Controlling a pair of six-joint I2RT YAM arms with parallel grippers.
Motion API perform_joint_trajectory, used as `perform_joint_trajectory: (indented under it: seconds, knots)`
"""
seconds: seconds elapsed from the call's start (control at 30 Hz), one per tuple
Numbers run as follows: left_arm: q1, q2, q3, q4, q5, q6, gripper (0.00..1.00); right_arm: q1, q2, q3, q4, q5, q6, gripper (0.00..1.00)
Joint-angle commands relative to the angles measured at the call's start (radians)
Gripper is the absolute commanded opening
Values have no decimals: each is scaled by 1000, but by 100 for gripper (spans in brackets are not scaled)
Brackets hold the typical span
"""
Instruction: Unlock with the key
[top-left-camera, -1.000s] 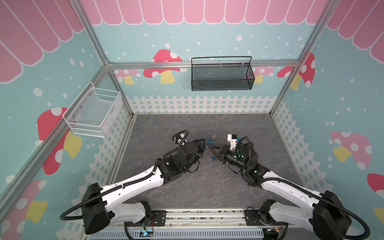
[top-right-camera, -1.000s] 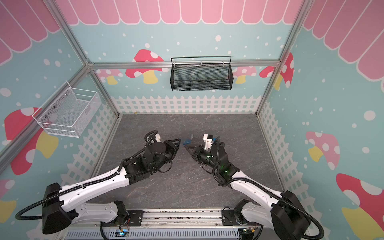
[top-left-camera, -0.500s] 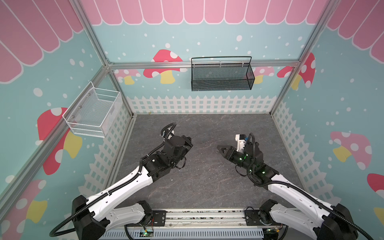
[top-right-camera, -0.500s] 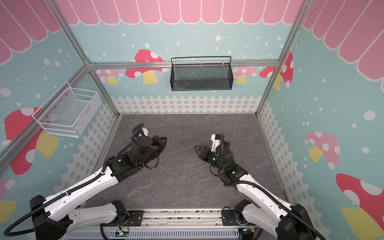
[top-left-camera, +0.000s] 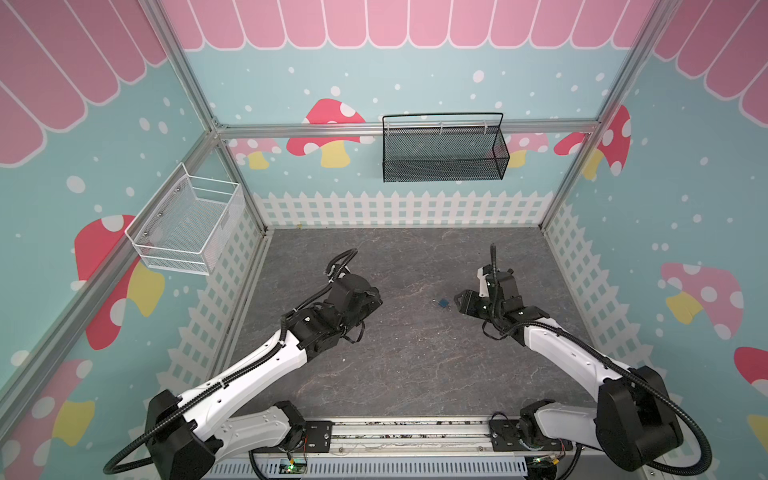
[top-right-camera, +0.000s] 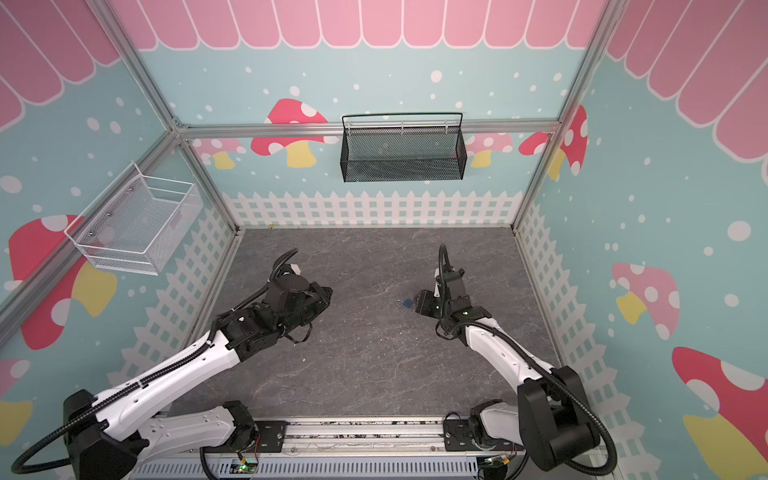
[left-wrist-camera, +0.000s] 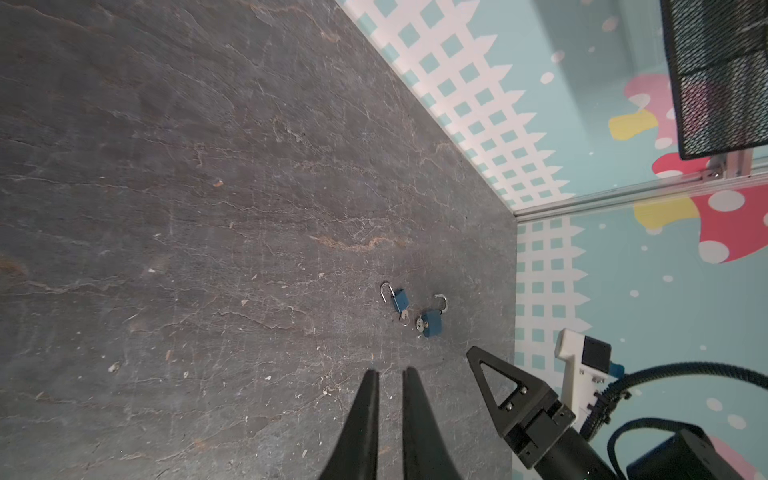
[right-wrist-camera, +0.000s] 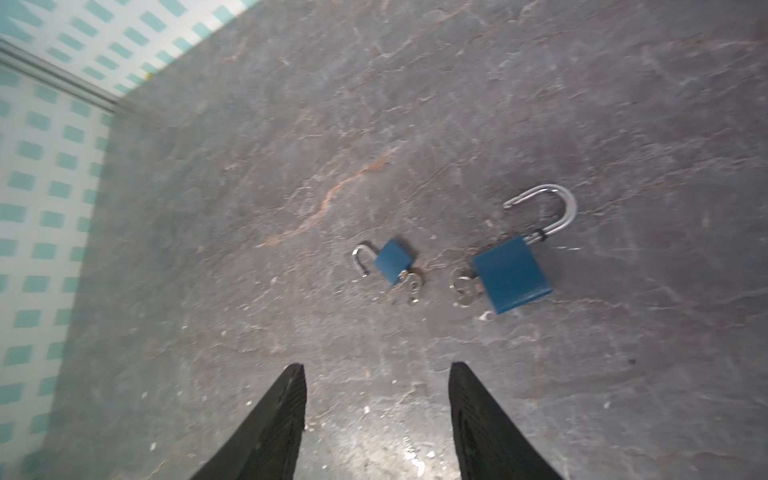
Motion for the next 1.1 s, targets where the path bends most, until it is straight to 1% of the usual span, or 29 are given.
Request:
perform_joint_trajectory:
  seconds: [0.0,0.07,0.23,0.3,0.43,0.53,0.7,0.77,0.9,1.07]
  knots:
    - [9,45,45,-2,51,95,15,-44,61,46,-43,70,-51,60]
    - [20,74,60,8,77,120,17,-56,118,83,-49,86,-52,61]
    - [58,135,92,23,152,171,22,-58,272,186,-125,197,-11,64]
    - [68,147,100,23,169,193,24,-58,306,196,-110,211,3,65]
    - [91,170,109,14,207,228,28,-55,396,245,-112,200,10,65]
    - [93,178,112,8,213,248,32,-56,443,271,-124,235,9,65]
    - [96,192,116,-4,219,260,35,-55,498,276,-102,206,-1,63]
    - [96,197,116,-3,220,261,36,-56,515,288,-95,205,-20,61]
    - [96,203,124,-9,237,257,38,-56,532,307,-95,196,-76,55]
    - [97,204,128,-10,231,256,39,-59,551,324,-79,162,-142,54]
